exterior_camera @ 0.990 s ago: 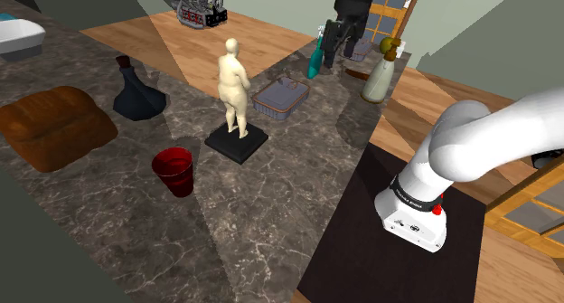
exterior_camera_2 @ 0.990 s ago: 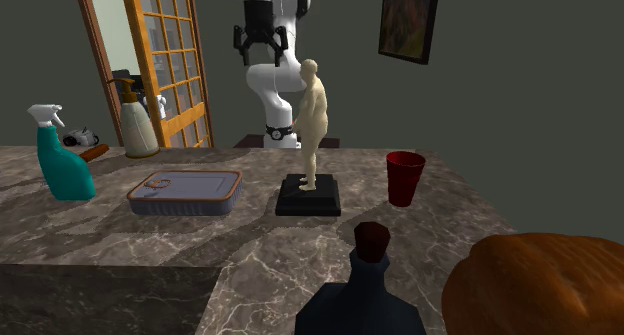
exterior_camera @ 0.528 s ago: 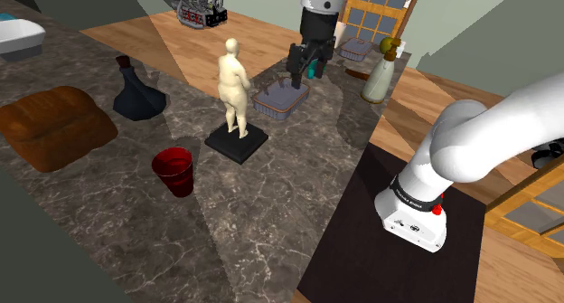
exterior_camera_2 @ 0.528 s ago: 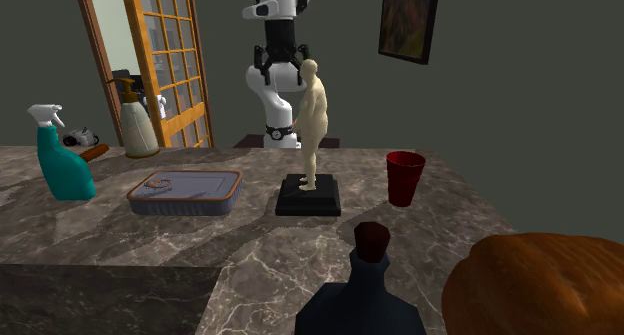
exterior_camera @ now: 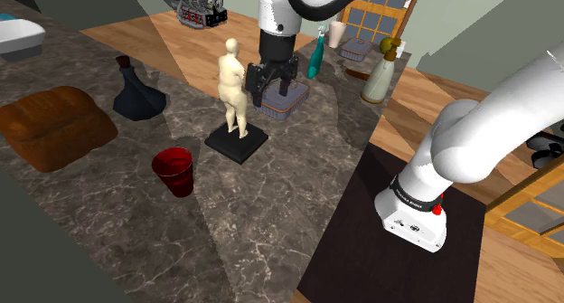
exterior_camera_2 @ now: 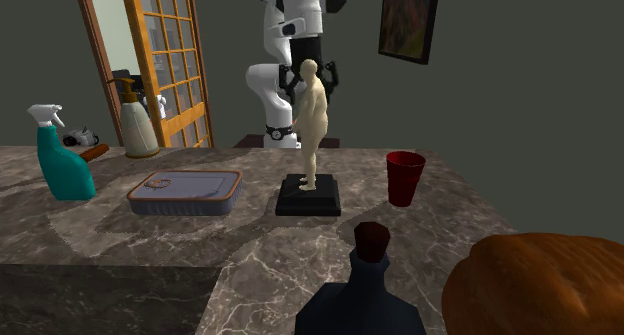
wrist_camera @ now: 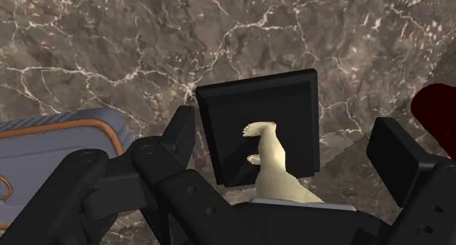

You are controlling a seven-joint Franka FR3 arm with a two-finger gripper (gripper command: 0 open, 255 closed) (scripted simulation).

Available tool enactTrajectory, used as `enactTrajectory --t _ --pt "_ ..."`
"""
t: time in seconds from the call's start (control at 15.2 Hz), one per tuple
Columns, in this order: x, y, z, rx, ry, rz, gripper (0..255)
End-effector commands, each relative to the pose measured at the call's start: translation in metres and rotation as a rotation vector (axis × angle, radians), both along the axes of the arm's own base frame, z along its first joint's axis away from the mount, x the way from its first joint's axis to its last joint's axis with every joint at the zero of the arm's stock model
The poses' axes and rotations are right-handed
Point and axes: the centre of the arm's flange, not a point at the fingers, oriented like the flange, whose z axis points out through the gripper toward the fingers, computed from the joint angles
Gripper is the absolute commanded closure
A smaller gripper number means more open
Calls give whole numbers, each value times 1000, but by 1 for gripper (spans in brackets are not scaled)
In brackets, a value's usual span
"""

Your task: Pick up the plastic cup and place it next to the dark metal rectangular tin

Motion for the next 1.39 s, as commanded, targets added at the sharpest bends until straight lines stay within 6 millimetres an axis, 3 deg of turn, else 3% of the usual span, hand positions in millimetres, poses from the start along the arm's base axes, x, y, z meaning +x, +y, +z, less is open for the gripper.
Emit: enactTrajectory --t 0.0,1.06,1.32 --pt "7 21 -18 15 1 -1 0" --pt "92 180 -97 121 7 -4 0" --pt "91 184 -118 121 7 -4 0"
